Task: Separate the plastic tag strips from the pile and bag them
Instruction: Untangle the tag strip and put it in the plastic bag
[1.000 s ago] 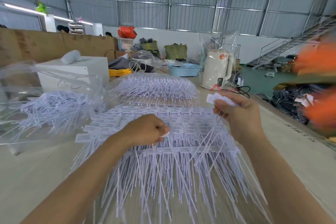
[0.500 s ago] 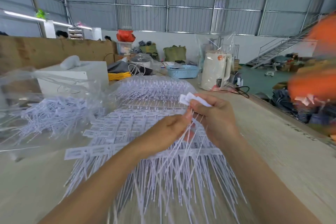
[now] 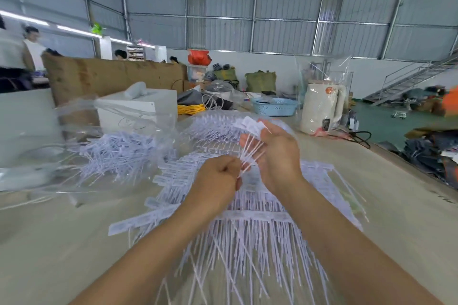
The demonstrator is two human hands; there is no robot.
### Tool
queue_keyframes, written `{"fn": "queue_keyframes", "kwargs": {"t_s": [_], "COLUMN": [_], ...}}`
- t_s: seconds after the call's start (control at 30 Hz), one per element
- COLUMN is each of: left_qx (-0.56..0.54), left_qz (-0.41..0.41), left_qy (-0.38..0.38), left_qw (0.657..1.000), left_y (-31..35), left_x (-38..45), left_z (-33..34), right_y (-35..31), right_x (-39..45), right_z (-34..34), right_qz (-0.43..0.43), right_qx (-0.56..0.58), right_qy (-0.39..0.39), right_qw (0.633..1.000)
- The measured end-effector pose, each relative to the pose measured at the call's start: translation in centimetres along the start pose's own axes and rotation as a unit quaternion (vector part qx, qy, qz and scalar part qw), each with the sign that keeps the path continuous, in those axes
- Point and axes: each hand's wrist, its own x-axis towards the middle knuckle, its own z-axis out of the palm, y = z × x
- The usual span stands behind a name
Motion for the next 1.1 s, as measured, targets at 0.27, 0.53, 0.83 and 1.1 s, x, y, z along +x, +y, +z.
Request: {"fn": "queue_keyframes", "kwargs": {"t_s": [0.27,0.53,0.83,1.1], "left_qx": [0.127,0.28,0.333,0.465], "left_qz": [0.009,-0.002,-0.089,-0.113], "left_qy": [0.062,0.193,0.181,0.15], "left_qw": [0.99,0.94,0.921,0.865], "left_y": [-3.2,-4.6,-7.0,-10.0], "left_x": [-3.2,-3.5,10.0,15.9], "left_z": [-10.4,-19.9,-24.5,-20.8], "right_y": [5.1,10.0,10.7,9.9], "right_x": [-1.9,-3.5,-3.3,-3.7], "right_z": [8.0,16.8,15.2,9.5], "right_qz": [0.154,0.216,0.159,0.045], "right_qx": [0.051,-0.027,-0.218,-0.369], "right_qy": [-0.196,-0.243,-0.295,-0.342], "right_qw": [0.967,0.945,0.916,0.863]}}
